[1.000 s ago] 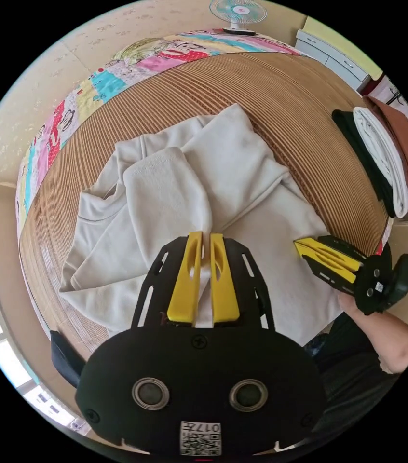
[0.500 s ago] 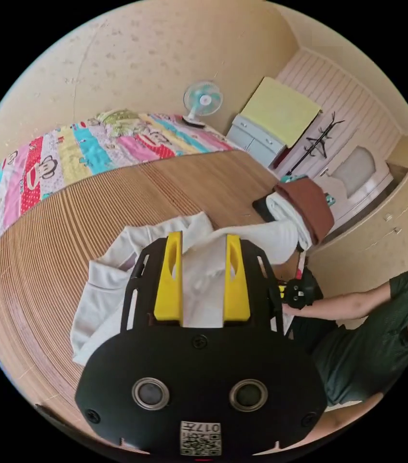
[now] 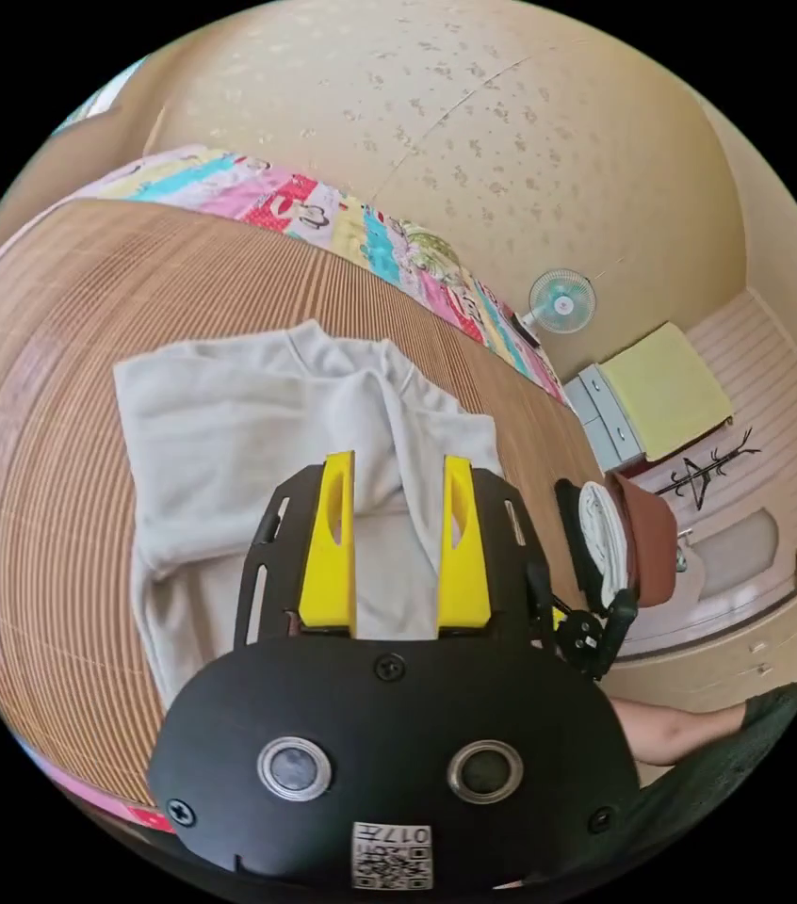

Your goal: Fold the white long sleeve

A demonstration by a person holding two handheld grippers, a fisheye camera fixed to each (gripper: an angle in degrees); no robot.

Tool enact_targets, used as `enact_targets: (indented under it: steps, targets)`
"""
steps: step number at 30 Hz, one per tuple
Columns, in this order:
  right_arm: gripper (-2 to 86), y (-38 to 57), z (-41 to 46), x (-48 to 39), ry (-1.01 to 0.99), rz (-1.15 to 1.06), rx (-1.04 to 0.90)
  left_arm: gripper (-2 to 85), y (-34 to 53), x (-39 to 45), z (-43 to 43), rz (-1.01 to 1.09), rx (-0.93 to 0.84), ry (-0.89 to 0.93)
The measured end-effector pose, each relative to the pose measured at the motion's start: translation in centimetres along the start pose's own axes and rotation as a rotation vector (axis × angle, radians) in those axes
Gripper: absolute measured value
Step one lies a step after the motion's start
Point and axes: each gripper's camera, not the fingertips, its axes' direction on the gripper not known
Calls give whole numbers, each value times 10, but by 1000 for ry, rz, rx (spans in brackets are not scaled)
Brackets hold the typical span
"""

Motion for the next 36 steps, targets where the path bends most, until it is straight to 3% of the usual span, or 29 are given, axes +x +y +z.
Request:
enact_targets:
  steps: [3, 5, 7, 11, 14, 18, 23, 26, 28, 30, 32, 34, 36]
  targets:
    - [5, -1, 0, -2, 12, -4, 0, 140, 27, 0, 49, -36, -158, 11]
    - [5, -2, 0, -2, 10, -3, 0, 128, 35, 1, 48, -64, -90, -47]
    - [5, -2, -1, -1, 7, -1, -1, 51, 24, 2, 37, -75, -46, 113]
    - [4, -4, -1, -4, 15, -4, -1, 18, -24, 28, 30, -47, -30, 244]
    - [4, -5, 0, -8, 34, -13, -1, 33, -88, 70, 33, 99, -35, 227]
    - [4, -6, -1, -8, 31, -11, -2, 117, -152, 123, 57, 347, -202, 475]
    - [4, -8, -2, -10, 25, -8, 0, 154, -130, 107, 33, 379, -140, 257]
    - [4, -9, -2, -13, 34, -12, 2, 128, -81, 56, -14, 304, 56, 17]
    - [4, -10, -2, -15, 43, -16, 2, 109, -31, 11, -65, 183, 350, -321]
    - [4, -10, -2, -18, 51, -19, 3, 105, -7, -22, -93, 77, 459, -470]
    - [4, -11, -3, -20, 59, -22, 3, 108, -7, -54, -100, 11, 376, -487]
    - [3, -12, -3, -23, 71, -27, 2, 107, -21, -97, -74, -77, 135, -536]
    - [3, -13, -3, -28, 89, -34, 1, 88, -24, -113, -53, -5, 66, -552]
